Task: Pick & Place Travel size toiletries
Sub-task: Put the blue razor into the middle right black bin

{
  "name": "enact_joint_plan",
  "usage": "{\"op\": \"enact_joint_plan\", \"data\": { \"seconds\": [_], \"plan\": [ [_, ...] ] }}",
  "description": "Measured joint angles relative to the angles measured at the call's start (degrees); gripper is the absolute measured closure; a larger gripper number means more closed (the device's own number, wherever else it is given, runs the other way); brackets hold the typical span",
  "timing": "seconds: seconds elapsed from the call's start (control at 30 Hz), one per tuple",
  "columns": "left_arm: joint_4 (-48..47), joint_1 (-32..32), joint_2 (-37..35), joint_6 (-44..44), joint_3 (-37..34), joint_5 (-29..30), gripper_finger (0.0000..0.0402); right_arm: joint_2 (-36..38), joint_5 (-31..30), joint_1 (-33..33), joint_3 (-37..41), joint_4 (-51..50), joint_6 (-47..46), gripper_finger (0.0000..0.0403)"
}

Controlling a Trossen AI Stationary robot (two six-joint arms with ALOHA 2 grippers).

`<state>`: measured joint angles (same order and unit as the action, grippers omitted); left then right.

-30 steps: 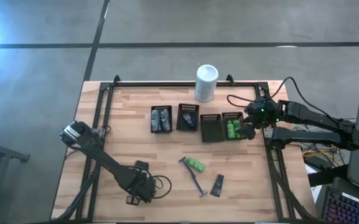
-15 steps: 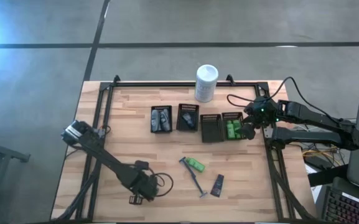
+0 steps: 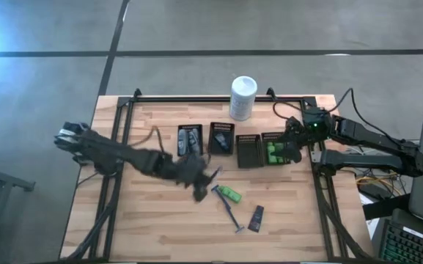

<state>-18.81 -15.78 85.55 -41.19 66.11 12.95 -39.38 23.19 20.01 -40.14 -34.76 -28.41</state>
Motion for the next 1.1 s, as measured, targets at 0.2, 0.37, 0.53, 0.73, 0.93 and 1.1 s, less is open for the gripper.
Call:
{"op": "enact_joint_plan", "data": {
  "seconds": [0.2, 0.37, 0.53, 0.73, 0.93, 1.1],
  "plan": [
    [23.1, 7.9, -0.8, 4.4, 0.0, 1.8, 0.0373, -0.3, 1.5, -2.2, 0.0, 16.1, -2.0, 0.0003],
    [35.1, 13.2, 2.2, 5.1, -0.1, 1.9, 0.0373, -1.3, 0.9, -3.3, 0.0, 25.9, -4.4, 0.0003],
    [45.9, 15.7, 7.3, 4.7, 1.9, -0.5, 0.0373, -4.2, 0.6, -3.3, 0.0, 28.4, -4.6, 0.0003],
    [45.7, 15.7, 13.9, 4.5, 7.9, -5.0, 0.0373, -7.2, 0.7, -3.5, 0.0, 31.6, -4.5, 0.0003],
    [45.8, 15.7, 18.1, 4.5, 12.7, -7.9, 0.0373, -7.3, 0.7, -3.5, 0.0, 33.8, -4.6, 0.0003],
    [46.7, 15.7, 20.0, 4.3, 15.6, -10.1, 0.0373, -8.1, 0.1, -3.5, 0.0, 33.8, -4.1, 0.0003]
  ]
}}
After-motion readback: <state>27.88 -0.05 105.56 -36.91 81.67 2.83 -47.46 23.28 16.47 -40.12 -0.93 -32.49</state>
